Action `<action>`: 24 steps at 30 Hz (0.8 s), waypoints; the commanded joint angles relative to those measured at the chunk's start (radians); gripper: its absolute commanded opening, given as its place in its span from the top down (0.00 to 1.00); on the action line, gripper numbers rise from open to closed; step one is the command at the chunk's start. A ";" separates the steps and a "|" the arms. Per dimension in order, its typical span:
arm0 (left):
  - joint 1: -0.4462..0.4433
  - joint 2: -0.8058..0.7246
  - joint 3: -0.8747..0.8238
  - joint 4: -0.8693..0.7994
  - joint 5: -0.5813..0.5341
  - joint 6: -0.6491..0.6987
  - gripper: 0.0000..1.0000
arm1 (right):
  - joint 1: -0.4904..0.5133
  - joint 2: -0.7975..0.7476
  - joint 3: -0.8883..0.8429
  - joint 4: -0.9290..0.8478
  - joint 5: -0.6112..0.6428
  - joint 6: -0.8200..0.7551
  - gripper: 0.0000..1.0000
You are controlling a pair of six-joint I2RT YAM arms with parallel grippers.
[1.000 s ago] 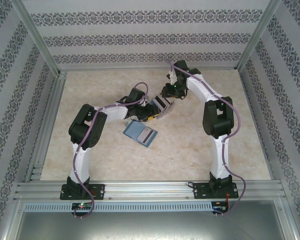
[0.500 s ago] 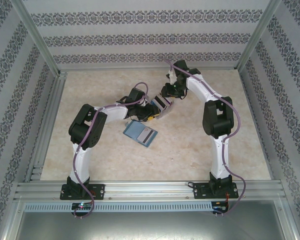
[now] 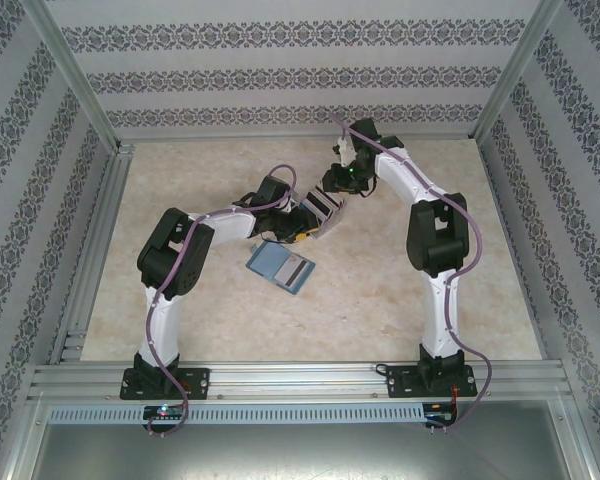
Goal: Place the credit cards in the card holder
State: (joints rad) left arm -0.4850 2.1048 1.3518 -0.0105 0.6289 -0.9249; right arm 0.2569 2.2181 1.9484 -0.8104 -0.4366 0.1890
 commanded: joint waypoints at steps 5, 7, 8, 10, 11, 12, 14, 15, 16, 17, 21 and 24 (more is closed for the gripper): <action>-0.015 -0.023 -0.012 0.022 -0.010 0.000 0.58 | 0.007 -0.019 0.043 -0.113 -0.103 -0.090 0.62; -0.015 -0.024 -0.016 0.024 -0.010 -0.002 0.58 | 0.006 -0.016 0.038 -0.126 -0.085 -0.113 0.62; -0.015 -0.027 -0.017 0.025 -0.009 -0.001 0.58 | 0.005 -0.013 0.040 -0.135 -0.067 -0.125 0.63; -0.015 -0.032 -0.017 0.016 -0.011 0.006 0.58 | 0.007 -0.007 0.044 -0.143 -0.010 -0.139 0.61; -0.015 -0.036 -0.014 0.007 -0.013 0.014 0.58 | 0.007 -0.005 0.047 -0.144 0.026 -0.141 0.61; -0.014 -0.040 -0.009 -0.008 -0.015 0.024 0.58 | 0.007 -0.002 0.050 -0.143 0.054 -0.143 0.61; -0.011 -0.047 -0.001 -0.039 -0.022 0.042 0.58 | 0.008 0.001 0.053 -0.132 0.098 -0.136 0.60; -0.008 -0.053 0.000 -0.049 -0.027 0.048 0.58 | 0.009 0.003 0.057 -0.126 0.105 -0.134 0.60; -0.006 -0.058 -0.001 -0.051 -0.027 0.051 0.58 | 0.008 0.006 0.065 -0.124 0.102 -0.132 0.60; -0.002 -0.065 -0.002 -0.054 -0.029 0.054 0.58 | 0.010 0.014 0.079 -0.128 0.092 -0.132 0.59; 0.027 -0.097 -0.012 -0.065 -0.046 0.056 0.60 | 0.017 0.055 0.150 -0.176 0.079 -0.152 0.58; 0.051 -0.106 -0.005 -0.069 -0.053 0.055 0.60 | 0.021 0.080 0.188 -0.203 0.069 -0.169 0.57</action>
State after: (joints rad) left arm -0.4660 2.0483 1.3457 -0.0555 0.5972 -0.8940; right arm 0.2649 2.2627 2.0880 -0.9524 -0.3714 0.0559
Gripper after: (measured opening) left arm 0.398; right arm 0.429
